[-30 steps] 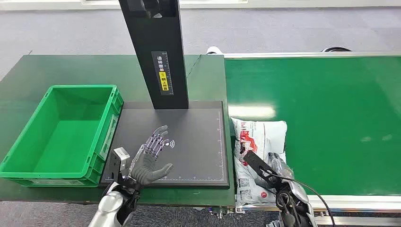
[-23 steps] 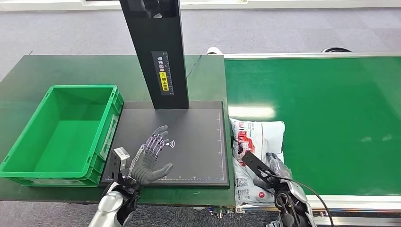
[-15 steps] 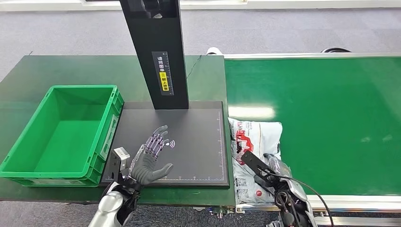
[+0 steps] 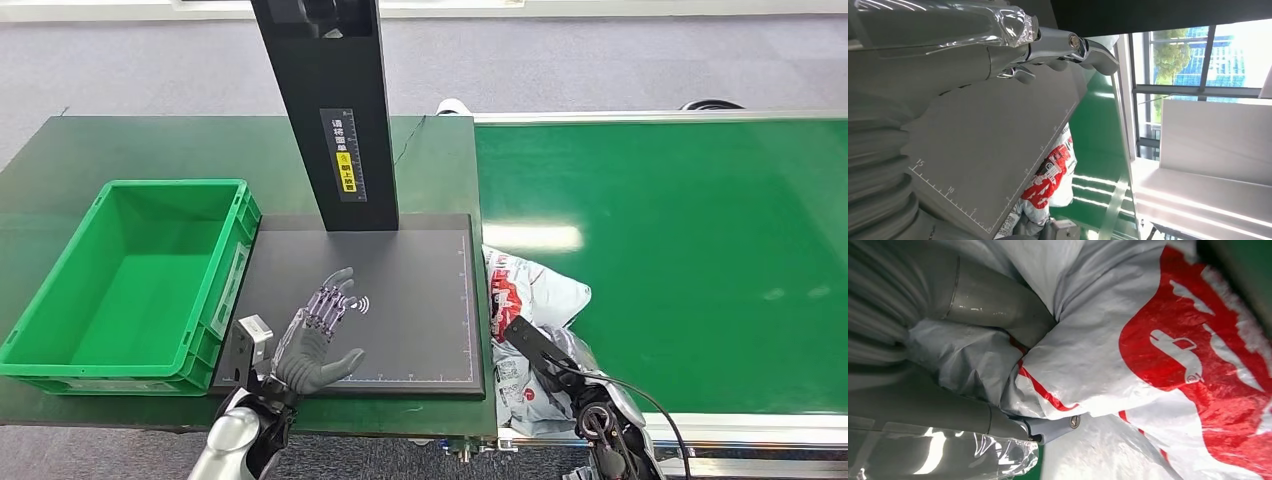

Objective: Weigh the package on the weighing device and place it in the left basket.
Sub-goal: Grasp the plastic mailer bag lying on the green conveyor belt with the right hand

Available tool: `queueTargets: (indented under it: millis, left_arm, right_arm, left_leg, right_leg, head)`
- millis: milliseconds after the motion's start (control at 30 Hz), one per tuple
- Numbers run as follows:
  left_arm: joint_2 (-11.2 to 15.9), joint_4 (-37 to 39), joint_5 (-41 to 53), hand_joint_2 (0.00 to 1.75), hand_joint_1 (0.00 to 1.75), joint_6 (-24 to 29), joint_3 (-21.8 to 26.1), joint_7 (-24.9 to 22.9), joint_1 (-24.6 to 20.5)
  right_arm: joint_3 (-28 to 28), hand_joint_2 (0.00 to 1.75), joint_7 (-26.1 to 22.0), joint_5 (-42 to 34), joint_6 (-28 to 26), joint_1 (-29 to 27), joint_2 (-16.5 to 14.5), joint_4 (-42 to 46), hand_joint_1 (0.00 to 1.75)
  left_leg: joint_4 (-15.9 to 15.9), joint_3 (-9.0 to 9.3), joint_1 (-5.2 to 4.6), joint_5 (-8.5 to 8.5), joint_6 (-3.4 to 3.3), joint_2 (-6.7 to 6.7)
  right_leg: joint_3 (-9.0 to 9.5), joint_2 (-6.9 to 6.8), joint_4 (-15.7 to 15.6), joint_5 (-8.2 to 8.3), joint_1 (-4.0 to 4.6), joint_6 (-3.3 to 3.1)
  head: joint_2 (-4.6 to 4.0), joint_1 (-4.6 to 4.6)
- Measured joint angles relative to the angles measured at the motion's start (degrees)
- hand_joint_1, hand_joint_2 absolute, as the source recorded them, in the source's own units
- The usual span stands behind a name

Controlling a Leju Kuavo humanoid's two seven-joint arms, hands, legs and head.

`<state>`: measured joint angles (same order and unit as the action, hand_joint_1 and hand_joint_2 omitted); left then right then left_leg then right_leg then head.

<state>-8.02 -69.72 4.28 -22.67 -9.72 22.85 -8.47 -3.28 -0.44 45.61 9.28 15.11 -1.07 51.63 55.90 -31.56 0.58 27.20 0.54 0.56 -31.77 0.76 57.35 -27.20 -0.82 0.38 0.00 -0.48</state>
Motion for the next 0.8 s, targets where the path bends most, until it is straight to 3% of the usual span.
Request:
queueTargets:
  millis: [167, 400, 633, 800]
  left_arm:
    - [0.17, -0.62, 0.05, 1.75, 0.00, 0.00, 0.40, 0.34, 1.22]
    - [0.46, -1.28, 0.05, 1.75, 0.00, 0.08, 0.62, 0.93, 2.03]
    - [0.63, -2.14, 0.35, 1.75, 0.00, 0.14, 1.49, 2.94, 3.03]
    - [0.67, -2.15, 0.48, 1.75, 0.00, 0.17, 1.77, 3.65, 3.07]
  right_arm:
    - [-0.64, 1.75, -5.28, -6.15, 0.19, -1.96, 0.07, 3.42, 1.75]
    - [-1.10, 1.75, -8.03, -9.30, 0.29, -3.39, 0.06, 6.52, 1.75]
    - [0.07, 1.75, -20.64, -26.52, -0.59, -6.31, -0.92, 16.60, 1.75]
    - [2.63, 1.75, -25.17, -32.57, -3.92, -7.96, -2.67, 24.79, 1.75]
  left_leg:
    - [0.00, -0.21, 0.00, 0.00, 0.00, 0.01]
    - [0.00, -0.35, 0.00, 0.00, 0.00, 0.02]
    - [0.01, -0.53, 0.00, 0.00, 0.00, 0.08]
    - [0.00, -0.54, -0.01, 0.00, 0.00, 0.08]
  right_leg:
    - [-0.19, 0.00, 0.00, 0.00, 0.00, 0.00]
    - [-0.31, -0.01, 0.01, 0.00, 0.00, 0.00]
    - [-0.50, -0.04, 0.01, 0.00, -0.01, 0.00]
    - [-0.51, -0.04, 0.01, -0.01, -0.01, 0.00]
  head:
    - [0.00, -0.01]
    - [0.00, 0.01]
    - [0.00, -0.01]
    - [0.00, 0.00]
